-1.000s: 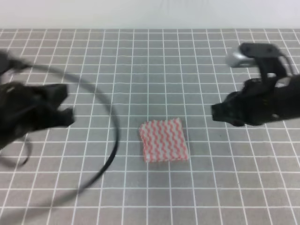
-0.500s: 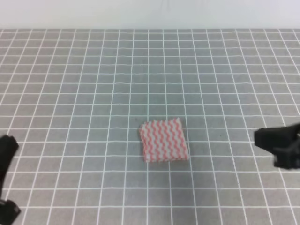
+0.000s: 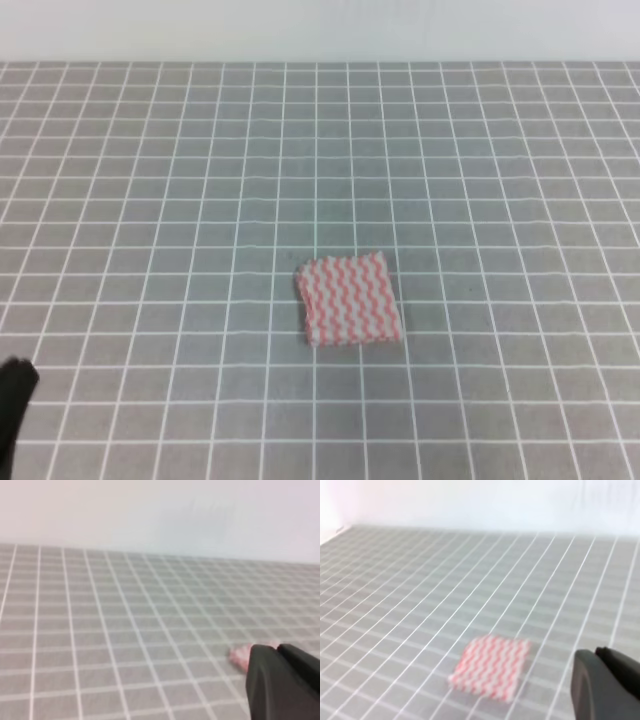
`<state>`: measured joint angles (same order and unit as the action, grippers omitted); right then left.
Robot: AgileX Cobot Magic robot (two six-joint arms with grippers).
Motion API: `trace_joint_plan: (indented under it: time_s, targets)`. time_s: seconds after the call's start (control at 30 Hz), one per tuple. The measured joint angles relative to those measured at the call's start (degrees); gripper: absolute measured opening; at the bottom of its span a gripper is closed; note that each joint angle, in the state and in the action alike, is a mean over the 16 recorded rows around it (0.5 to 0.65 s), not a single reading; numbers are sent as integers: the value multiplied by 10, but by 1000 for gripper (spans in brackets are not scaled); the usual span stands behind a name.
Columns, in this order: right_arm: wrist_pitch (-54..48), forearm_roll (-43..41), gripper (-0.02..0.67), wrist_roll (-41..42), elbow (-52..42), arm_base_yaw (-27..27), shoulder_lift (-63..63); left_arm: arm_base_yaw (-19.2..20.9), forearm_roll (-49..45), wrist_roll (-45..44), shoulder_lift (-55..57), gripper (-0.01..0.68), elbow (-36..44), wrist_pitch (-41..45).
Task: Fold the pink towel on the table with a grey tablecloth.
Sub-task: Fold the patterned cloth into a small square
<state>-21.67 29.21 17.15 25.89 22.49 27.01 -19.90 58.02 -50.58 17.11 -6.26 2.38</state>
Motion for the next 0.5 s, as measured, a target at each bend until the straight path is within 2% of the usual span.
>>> trace_joint_plan:
  time_s: [0.23, 0.5]
  targets:
    - [50, 7, -15, 23, -57, 0, -52, 0, 6, -4, -20, -2, 50, -11]
    - [45, 13, -15, 24, -75, 0, -57, 0, 6, -5, -20, -2, 68, -4]
